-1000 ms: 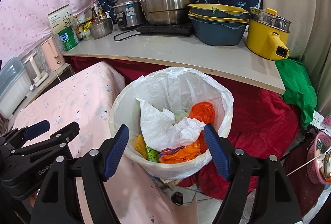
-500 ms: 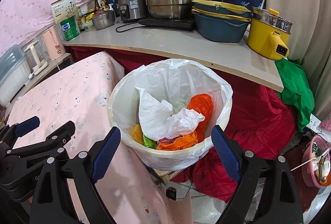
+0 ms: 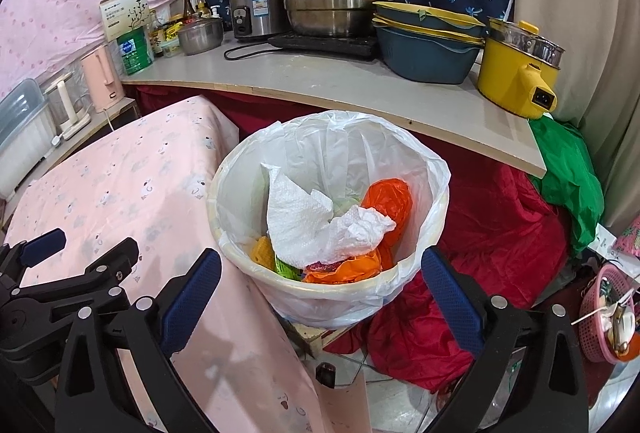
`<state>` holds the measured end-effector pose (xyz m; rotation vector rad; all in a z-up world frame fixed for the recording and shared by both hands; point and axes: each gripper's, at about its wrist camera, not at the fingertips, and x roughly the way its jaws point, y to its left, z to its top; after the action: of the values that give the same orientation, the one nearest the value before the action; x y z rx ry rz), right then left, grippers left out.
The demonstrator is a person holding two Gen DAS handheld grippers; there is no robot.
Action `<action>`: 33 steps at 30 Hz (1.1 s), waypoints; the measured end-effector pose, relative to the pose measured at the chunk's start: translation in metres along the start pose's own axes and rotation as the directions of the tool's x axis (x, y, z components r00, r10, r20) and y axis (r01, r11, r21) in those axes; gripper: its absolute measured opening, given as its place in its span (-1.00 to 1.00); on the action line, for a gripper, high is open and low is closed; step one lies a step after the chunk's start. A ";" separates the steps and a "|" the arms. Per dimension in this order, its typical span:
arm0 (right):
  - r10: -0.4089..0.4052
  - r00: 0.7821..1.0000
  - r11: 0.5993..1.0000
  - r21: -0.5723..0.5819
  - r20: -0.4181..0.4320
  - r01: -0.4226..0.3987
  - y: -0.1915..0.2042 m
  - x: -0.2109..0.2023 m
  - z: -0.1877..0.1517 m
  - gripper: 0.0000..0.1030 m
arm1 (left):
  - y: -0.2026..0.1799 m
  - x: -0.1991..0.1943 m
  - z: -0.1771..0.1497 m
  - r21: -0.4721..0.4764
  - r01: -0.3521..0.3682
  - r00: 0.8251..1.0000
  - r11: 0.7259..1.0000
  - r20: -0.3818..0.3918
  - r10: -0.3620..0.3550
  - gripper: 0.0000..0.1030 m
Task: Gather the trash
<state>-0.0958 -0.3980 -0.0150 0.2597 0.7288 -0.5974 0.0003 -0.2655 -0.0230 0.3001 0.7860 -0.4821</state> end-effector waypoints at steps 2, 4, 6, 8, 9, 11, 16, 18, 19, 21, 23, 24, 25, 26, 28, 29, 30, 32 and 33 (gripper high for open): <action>-0.006 1.000 1.000 0.000 -0.001 0.006 0.001 0.000 -0.001 0.88 | 0.001 0.000 0.000 -0.002 -0.002 1.000 1.000 0.006 0.002 0.76; -0.006 1.000 1.000 -0.002 -0.005 0.006 0.001 0.001 -0.002 0.88 | 0.001 0.000 -0.001 -0.001 -0.006 1.000 1.000 0.008 0.006 0.76; -0.008 1.000 1.000 -0.002 -0.008 0.008 0.001 0.002 -0.003 0.88 | 0.000 0.000 -0.002 0.001 -0.009 1.000 1.000 0.010 0.009 0.77; -0.009 1.000 1.000 -0.005 -0.012 0.008 0.001 0.003 -0.004 0.88 | 0.000 -0.001 -0.002 0.003 -0.006 1.000 1.000 0.014 0.006 0.77; -0.009 1.000 1.000 -0.005 -0.014 0.009 0.001 0.003 -0.005 0.88 | -0.001 -0.002 -0.002 0.005 -0.007 1.000 1.000 0.018 0.007 0.77; -0.009 1.000 1.000 -0.003 -0.015 0.009 0.000 0.004 -0.005 0.88 | -0.002 -0.002 -0.002 0.009 -0.012 1.000 1.000 0.024 0.012 0.77; -0.011 1.000 1.000 -0.001 -0.017 0.011 -0.002 0.005 -0.007 0.88 | -0.003 -0.002 -0.003 0.010 -0.014 1.000 1.000 0.024 0.014 0.77; -0.013 1.000 1.000 0.000 -0.018 0.013 -0.002 0.006 -0.007 0.88 | -0.003 -0.003 -0.003 0.010 -0.015 1.000 1.000 0.026 0.014 0.77; -0.013 1.000 1.000 0.001 -0.019 0.013 -0.003 0.006 -0.008 0.88 | -0.003 -0.003 -0.003 0.010 -0.016 0.999 1.000 0.029 0.016 0.77; -0.015 1.000 1.000 0.002 -0.021 0.015 -0.004 0.006 -0.009 0.88 | -0.004 -0.003 -0.003 0.012 -0.014 0.999 1.000 0.031 0.013 0.77; -0.018 1.000 1.000 0.002 -0.022 0.018 -0.005 0.006 -0.009 0.88 | -0.004 -0.004 -0.003 0.015 -0.013 0.999 1.000 0.034 0.013 0.77; -0.018 1.000 1.000 0.003 -0.022 0.018 -0.006 0.006 -0.010 0.88 | -0.004 -0.004 -0.003 0.015 -0.010 0.999 1.000 0.036 0.009 0.77; -0.019 1.000 1.000 0.004 -0.023 0.019 -0.006 0.006 -0.010 0.88 | -0.004 -0.005 -0.003 0.016 -0.009 0.999 1.000 0.039 0.008 0.77; -0.019 1.000 1.000 0.003 -0.024 0.019 -0.006 0.007 -0.010 0.88 | -0.005 -0.006 -0.004 0.016 -0.009 0.999 1.000 0.042 0.009 0.77; -0.020 0.999 1.000 0.003 -0.025 0.020 -0.006 0.007 -0.011 0.88 | -0.005 -0.007 -0.004 0.017 -0.007 0.999 1.000 0.049 0.006 0.77; -0.020 0.999 1.000 0.003 -0.025 0.020 -0.006 0.007 -0.012 0.88 | -0.006 -0.007 -0.004 0.018 -0.007 0.999 1.000 0.049 0.006 0.77; -0.021 0.999 1.000 0.003 -0.026 0.021 -0.006 0.007 -0.012 0.88 | -0.006 -0.007 -0.004 0.019 -0.006 0.999 1.000 0.049 0.005 0.77; -0.021 0.999 1.000 0.004 -0.028 0.021 -0.007 0.007 -0.013 0.88 | -0.007 -0.008 -0.005 0.021 -0.006 0.999 1.000 0.051 0.004 0.77; -0.022 0.999 1.000 0.005 -0.028 0.022 -0.007 0.007 -0.013 0.88 | -0.007 -0.008 -0.005 0.022 -0.006 0.999 1.000 0.052 0.005 0.77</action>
<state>-0.1031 -0.4015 -0.0298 0.2654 0.7576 -0.6172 -0.0115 -0.2673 -0.0211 0.3087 0.7298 -0.4918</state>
